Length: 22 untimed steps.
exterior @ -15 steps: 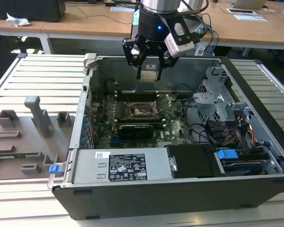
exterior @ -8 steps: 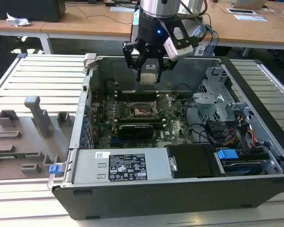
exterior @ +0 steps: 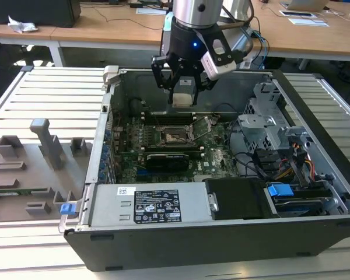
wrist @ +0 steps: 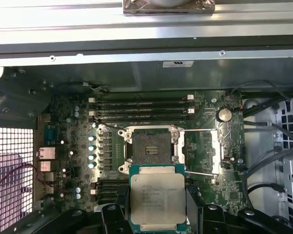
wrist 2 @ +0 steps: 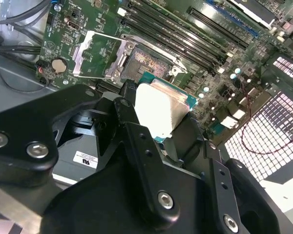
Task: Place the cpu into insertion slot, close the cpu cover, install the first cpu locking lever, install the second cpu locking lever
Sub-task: 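Place the cpu into insertion slot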
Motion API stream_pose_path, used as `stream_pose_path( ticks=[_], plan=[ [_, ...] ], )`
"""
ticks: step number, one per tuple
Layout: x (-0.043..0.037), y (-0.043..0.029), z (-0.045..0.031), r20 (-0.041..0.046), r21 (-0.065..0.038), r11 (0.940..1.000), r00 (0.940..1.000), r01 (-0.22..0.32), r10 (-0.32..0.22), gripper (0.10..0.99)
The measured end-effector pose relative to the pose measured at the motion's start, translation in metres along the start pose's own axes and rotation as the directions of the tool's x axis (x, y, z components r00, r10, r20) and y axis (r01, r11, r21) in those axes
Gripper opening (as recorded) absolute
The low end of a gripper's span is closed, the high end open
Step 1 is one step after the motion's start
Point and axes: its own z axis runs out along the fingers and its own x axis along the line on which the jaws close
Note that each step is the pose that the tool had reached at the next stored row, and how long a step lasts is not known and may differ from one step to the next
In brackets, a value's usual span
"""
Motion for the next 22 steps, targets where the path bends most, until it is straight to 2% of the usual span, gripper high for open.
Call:
stream_pose_path(
  ticks=[3, 9, 22],
  plan=[
    [-0.0001, -0.0003, 0.0039, -0.0001, 0.0, 1.0, 1.0, 0.0, 0.0, 0.545],
    [-0.0003, -0.0016, 0.0182, 0.0, 0.001, 1.0, 1.0, 0.0, 0.0, 0.545],
    [-0.0007, -0.0032, 0.0363, 0.0, 0.002, 1.0, 1.0, 0.0, 0.0, 0.545]
  ],
)
